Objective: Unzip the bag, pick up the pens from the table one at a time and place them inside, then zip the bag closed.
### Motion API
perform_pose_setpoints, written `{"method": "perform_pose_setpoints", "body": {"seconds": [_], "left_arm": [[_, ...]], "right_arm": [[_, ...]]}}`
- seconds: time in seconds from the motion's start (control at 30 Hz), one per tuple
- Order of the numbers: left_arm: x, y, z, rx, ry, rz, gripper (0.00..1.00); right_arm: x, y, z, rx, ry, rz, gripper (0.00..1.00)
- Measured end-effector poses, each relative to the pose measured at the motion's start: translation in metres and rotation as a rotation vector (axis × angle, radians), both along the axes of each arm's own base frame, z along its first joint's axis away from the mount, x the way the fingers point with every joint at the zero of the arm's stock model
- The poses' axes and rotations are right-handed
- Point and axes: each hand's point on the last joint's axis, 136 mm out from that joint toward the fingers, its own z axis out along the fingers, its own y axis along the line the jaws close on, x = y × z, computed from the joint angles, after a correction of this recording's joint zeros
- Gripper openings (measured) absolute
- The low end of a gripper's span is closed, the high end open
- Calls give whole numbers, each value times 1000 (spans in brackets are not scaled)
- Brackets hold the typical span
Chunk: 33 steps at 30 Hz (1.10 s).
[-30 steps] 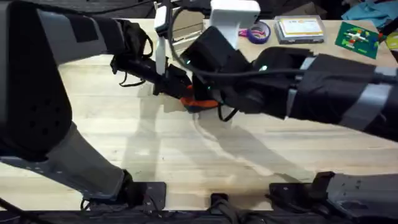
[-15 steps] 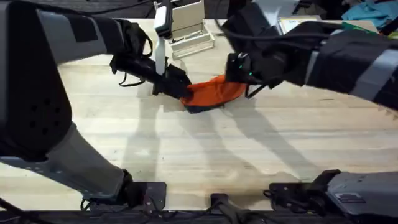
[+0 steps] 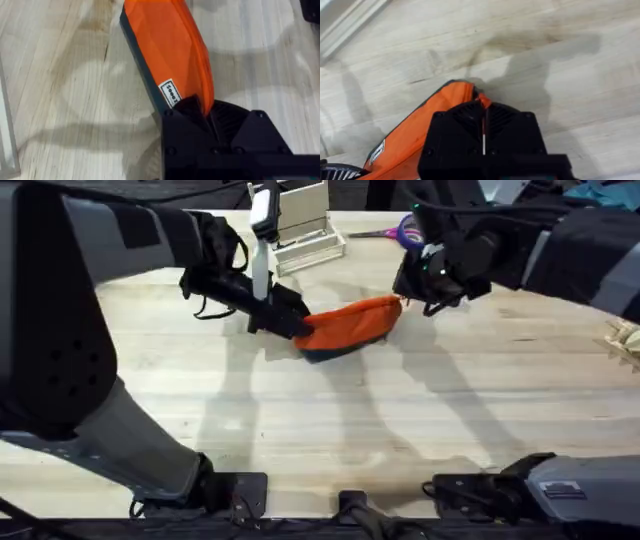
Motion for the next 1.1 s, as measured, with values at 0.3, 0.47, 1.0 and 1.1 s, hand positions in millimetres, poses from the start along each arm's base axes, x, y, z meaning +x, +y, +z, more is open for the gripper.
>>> {"method": "perform_pose_setpoints", "body": {"seconds": [0.3, 0.47, 1.0, 1.1], "left_arm": [[-1, -3, 2, -14, 1, -3, 44], [-1, -4, 3, -18, 1, -6, 43], [-1, 1, -1, 7, 5, 0, 43], [-1, 1, -1, 8, 5, 0, 43]], "right_arm": [[4, -18, -41, 44, 121, -49, 31], [5, -23, -49, 71, 149, -64, 31], [2, -60, -16, -49, 98, 3, 996], [-4, -61, 0, -54, 72, 25, 998]]}}
